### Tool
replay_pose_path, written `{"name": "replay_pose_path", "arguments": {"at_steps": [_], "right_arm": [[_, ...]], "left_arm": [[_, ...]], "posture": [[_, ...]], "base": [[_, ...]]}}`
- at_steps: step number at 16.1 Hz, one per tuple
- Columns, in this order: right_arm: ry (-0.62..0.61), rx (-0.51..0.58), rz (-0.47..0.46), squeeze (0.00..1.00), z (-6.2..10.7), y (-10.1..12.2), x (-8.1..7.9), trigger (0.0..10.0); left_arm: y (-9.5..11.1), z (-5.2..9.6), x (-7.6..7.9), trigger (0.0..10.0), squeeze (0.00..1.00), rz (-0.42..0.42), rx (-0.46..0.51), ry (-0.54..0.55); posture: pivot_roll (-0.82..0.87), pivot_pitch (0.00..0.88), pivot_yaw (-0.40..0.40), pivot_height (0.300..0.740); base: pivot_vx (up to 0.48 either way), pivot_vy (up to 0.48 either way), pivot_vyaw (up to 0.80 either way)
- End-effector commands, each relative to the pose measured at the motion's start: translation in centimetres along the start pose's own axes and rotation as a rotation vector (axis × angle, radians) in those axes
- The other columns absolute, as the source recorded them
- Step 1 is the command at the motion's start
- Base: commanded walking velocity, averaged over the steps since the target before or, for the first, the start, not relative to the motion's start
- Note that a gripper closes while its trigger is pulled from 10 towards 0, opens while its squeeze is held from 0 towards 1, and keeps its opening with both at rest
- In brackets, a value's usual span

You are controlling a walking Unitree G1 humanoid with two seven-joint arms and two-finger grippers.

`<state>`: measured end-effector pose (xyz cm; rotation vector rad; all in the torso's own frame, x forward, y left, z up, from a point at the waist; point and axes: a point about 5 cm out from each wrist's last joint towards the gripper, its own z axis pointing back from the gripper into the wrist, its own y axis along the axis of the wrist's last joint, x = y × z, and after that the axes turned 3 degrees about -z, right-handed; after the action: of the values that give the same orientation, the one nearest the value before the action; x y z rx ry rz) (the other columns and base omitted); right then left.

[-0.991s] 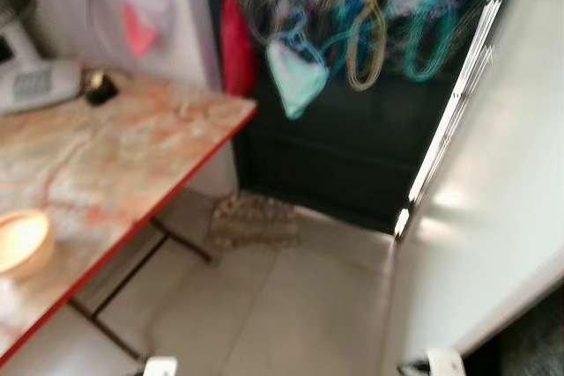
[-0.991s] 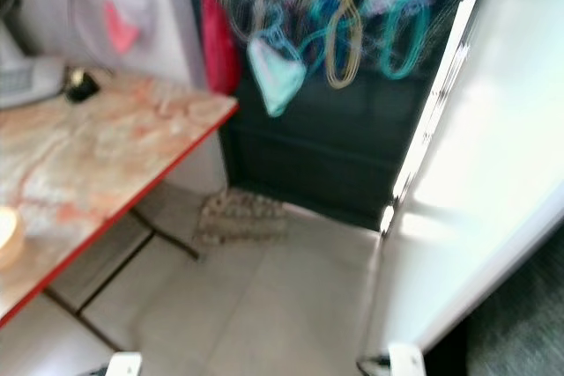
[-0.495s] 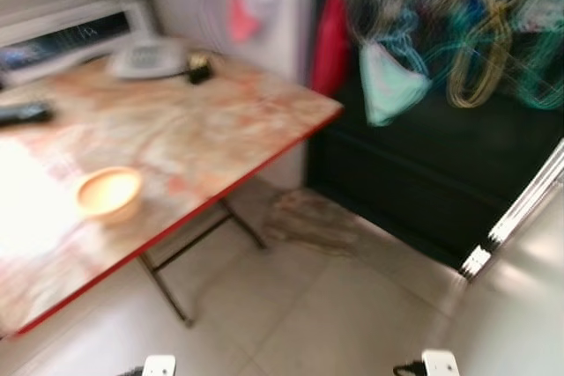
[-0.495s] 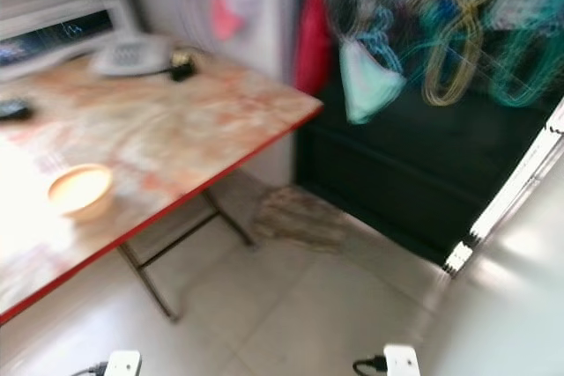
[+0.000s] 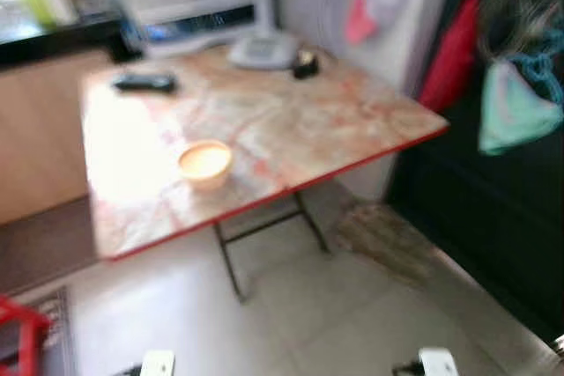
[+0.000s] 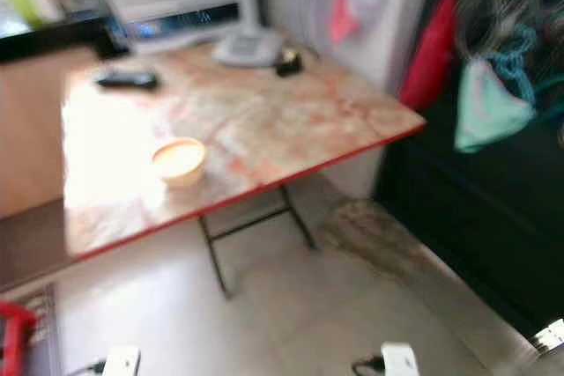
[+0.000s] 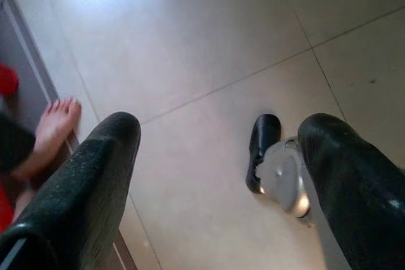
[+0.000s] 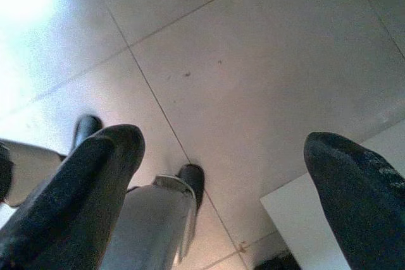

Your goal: Restocking fridge

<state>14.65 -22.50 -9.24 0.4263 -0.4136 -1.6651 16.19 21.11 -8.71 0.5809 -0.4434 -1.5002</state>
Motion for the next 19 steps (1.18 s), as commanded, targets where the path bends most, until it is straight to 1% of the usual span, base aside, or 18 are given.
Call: {"name": "replay_pose_path", "arguments": {"at_steps": [1,4,6,7,8,9,10,11,12,13,14,17,18,19], "right_arm": [[0.003,-0.010,-0.040,0.00,0.0,-0.4,-0.2,10.0],[0.011,-0.011,-0.035,0.00,0.0,-0.4,-0.3,10.0],[0.023,-0.018,-0.031,0.00,0.0,-0.4,-0.2,10.0],[0.032,-0.019,-0.024,0.00,0.0,-0.4,-0.2,10.0],[0.037,-0.020,-0.019,0.00,0.0,-0.4,-0.2,10.0],[0.038,-0.022,-0.016,0.00,0.1,-0.5,-0.2,10.0],[0.038,-0.024,-0.011,0.00,0.1,-0.5,-0.1,10.0],[0.037,-0.026,-0.007,0.00,0.1,-0.5,-0.1,10.0],[0.038,-0.029,-0.002,0.00,0.1,-0.6,0.0,10.0],[0.040,-0.031,0.002,0.00,0.1,-0.6,0.0,10.0],[0.041,-0.034,0.009,0.00,0.1,-0.6,0.0,10.0],[0.039,-0.030,0.013,0.00,0.1,-0.6,0.0,10.0],[0.039,-0.030,0.019,0.00,0.1,-0.6,0.1,10.0],[0.035,-0.029,0.022,0.00,0.1,-0.6,0.1,10.0]], "left_arm": [[-0.2,0.1,-0.5,10.0,0.00,0.005,0.006,0.020],[0.1,0.2,-0.6,10.0,0.00,0.016,0.055,0.047],[0.6,0.3,-0.7,10.0,0.00,0.012,0.120,0.077],[7.1,-0.4,-1.3,10.0,0.00,-0.026,0.328,0.124],[11.2,-0.2,-1.6,10.0,0.00,-0.050,0.471,0.153],[13.0,0.3,-1.6,10.0,0.00,-0.085,0.579,0.164],[14.4,1.0,-1.6,10.0,0.00,-0.095,0.674,0.165],[15.0,1.4,-1.5,10.0,0.00,-0.095,0.723,0.169],[16.5,2.4,-1.2,10.0,0.00,-0.131,0.830,0.164],[17.3,3.1,-0.8,10.0,0.00,-0.149,0.890,0.151],[17.8,3.7,0.0,10.0,0.00,-0.175,0.931,0.122],[18.2,5.4,1.3,10.0,0.00,-0.204,1.018,0.107],[18.9,6.4,1.8,10.0,0.00,-0.183,1.066,0.104],[19.4,6.8,2.0,10.0,0.00,-0.162,1.085,0.100]], "posture": [[0.02,0.000,0.020,0.740],[0.02,0.000,0.016,0.740],[0.03,0.000,0.015,0.740],[0.03,0.000,0.016,0.740],[0.03,0.000,0.016,0.740],[0.04,0.000,0.013,0.740],[0.04,0.000,0.013,0.740],[0.04,0.000,0.013,0.740],[0.05,0.000,0.009,0.740],[0.05,0.000,0.009,0.740],[0.05,0.000,0.011,0.740],[0.05,0.000,0.012,0.740],[0.05,0.000,0.013,0.740],[0.05,0.000,0.012,0.740]], "base": [[0.000,0.000,0.00],[0.000,0.000,0.00],[0.000,0.000,0.00],[0.000,0.000,0.00],[0.000,0.000,0.00],[0.000,0.000,0.00],[0.000,0.000,0.00],[0.000,0.000,0.00],[0.000,0.000,0.00],[0.000,0.000,0.00],[0.000,0.000,0.00],[0.000,0.000,0.00],[0.000,0.000,0.00],[0.000,0.000,0.00]]}}
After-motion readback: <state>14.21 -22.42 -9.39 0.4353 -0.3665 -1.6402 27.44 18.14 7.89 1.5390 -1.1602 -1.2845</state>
